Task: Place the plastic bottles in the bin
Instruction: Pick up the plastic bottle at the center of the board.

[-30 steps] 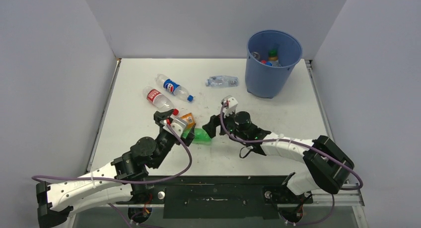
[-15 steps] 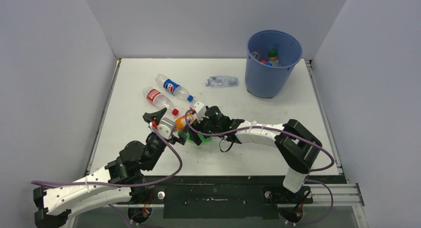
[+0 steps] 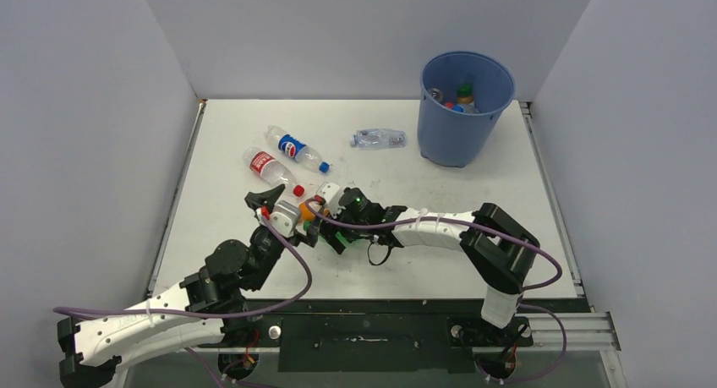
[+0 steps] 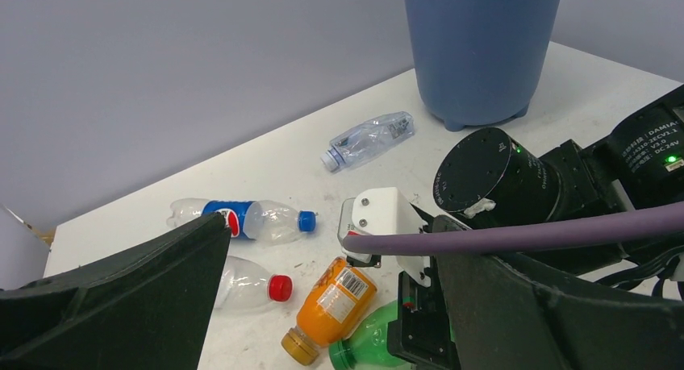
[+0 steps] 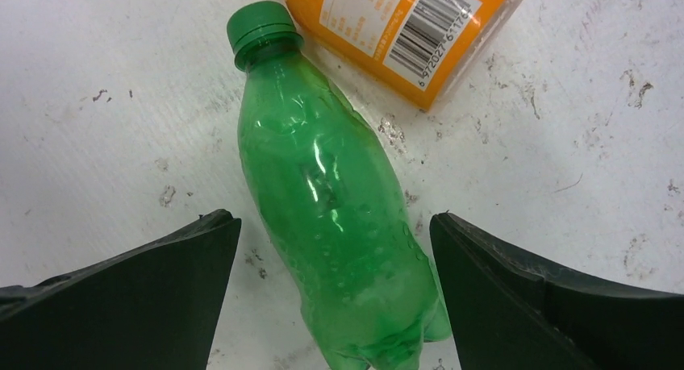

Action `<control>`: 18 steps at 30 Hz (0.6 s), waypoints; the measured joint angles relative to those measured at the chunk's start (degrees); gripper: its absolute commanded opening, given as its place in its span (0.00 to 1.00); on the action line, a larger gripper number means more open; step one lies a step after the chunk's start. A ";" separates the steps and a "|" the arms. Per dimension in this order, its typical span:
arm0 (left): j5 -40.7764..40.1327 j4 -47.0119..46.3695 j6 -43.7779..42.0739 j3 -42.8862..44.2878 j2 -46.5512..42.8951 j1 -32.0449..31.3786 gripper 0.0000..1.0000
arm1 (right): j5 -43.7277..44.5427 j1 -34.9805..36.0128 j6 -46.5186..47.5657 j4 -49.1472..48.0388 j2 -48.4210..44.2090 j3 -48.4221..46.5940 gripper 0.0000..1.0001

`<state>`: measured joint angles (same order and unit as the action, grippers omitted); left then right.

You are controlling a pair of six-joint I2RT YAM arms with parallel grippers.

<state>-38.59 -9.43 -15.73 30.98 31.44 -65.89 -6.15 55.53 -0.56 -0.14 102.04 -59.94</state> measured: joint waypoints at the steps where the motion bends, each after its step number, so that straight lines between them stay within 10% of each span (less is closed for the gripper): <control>1: 0.02 -0.02 0.00 -0.11 0.00 0.00 0.96 | 0.20 0.07 -0.09 -0.04 0.00 0.22 0.87; 18: 0.33 0.02 0.02 -0.66 0.94 -0.02 0.96 | 2.47 0.50 -4.83 -3.41 -3.50 7.26 0.26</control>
<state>-38.26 -9.41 -15.70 30.33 32.38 -65.91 -3.68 56.03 -5.39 -3.55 98.54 -52.69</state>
